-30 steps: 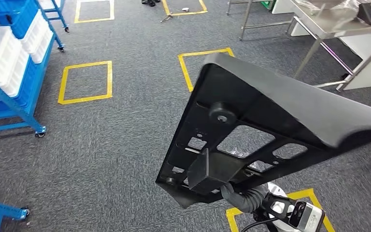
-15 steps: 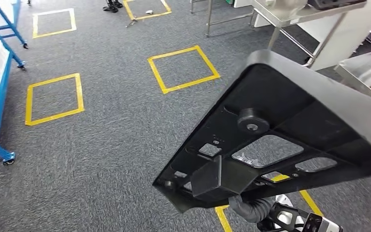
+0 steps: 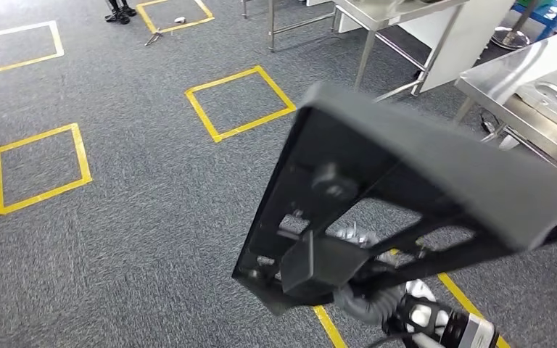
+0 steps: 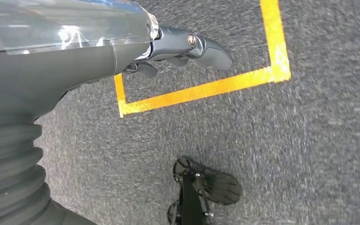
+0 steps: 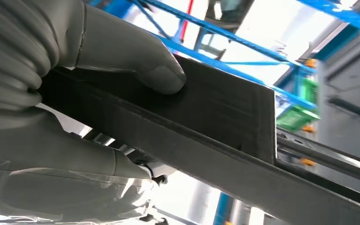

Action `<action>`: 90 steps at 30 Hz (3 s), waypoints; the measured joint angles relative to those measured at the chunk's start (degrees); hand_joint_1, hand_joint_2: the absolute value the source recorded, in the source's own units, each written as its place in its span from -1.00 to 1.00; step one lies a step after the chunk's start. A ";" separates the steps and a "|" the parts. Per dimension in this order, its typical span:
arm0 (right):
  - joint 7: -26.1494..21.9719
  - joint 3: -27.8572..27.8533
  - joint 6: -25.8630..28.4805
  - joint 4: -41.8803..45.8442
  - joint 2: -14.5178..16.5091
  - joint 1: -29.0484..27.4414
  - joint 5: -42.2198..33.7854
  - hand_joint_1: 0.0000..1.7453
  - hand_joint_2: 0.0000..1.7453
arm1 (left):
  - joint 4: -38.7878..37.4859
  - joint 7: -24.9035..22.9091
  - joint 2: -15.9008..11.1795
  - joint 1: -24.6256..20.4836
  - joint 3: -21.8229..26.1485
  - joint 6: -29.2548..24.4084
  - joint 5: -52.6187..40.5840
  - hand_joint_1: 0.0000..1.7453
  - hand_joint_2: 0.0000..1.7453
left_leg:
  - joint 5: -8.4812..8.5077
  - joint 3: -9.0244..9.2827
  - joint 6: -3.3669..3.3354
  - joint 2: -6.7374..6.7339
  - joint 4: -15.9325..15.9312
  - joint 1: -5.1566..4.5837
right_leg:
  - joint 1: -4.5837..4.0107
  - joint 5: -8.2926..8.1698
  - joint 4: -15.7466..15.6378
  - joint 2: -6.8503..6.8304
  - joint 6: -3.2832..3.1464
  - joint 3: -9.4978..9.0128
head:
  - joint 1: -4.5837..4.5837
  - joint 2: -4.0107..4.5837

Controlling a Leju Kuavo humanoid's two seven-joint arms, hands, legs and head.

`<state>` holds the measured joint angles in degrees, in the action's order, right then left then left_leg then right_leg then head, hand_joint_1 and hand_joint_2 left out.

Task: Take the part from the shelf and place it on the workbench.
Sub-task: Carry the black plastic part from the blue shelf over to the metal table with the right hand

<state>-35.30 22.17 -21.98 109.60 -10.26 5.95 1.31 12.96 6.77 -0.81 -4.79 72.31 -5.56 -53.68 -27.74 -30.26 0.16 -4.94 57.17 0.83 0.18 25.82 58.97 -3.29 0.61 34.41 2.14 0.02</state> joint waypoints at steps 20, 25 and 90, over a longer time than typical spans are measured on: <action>-0.20 1.79 1.01 -3.23 0.10 -1.67 -0.72 1.00 1.00 | 0.00 -2.15 0.22 0.49 0.47 -3.52 1.82 -1.00 1.00 | 0.93 -1.50 0.41 8.32 0.42 0.07 | 0.00 0.03 -1.21 9.23 -1.15 -0.85 | 0.01 -0.01; -0.41 1.71 0.08 -2.20 -1.02 -5.09 -1.57 1.00 1.00 | 0.02 -2.17 0.98 0.49 1.20 -4.73 3.07 -1.00 1.00 | 1.35 -0.91 -1.16 5.44 -0.63 0.31 | 0.10 3.84 5.16 5.16 0.57 2.41 | -0.01 0.00; -0.44 -2.19 -0.04 3.98 -7.11 -14.62 -1.05 1.00 1.00 | 0.00 1.64 3.76 0.81 3.45 -1.55 1.74 -1.00 1.00 | 0.46 -0.19 -1.81 2.73 -0.81 -0.24 | 0.79 6.99 14.69 3.61 1.44 7.08 | -0.02 0.00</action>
<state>-35.74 19.99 -22.02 113.59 -17.38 -8.67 0.27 12.96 8.41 2.95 -3.98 75.76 -7.10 -51.94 -27.28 -30.46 -1.65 -2.21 56.36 0.59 0.97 32.82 73.66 0.33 2.05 41.49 2.13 0.02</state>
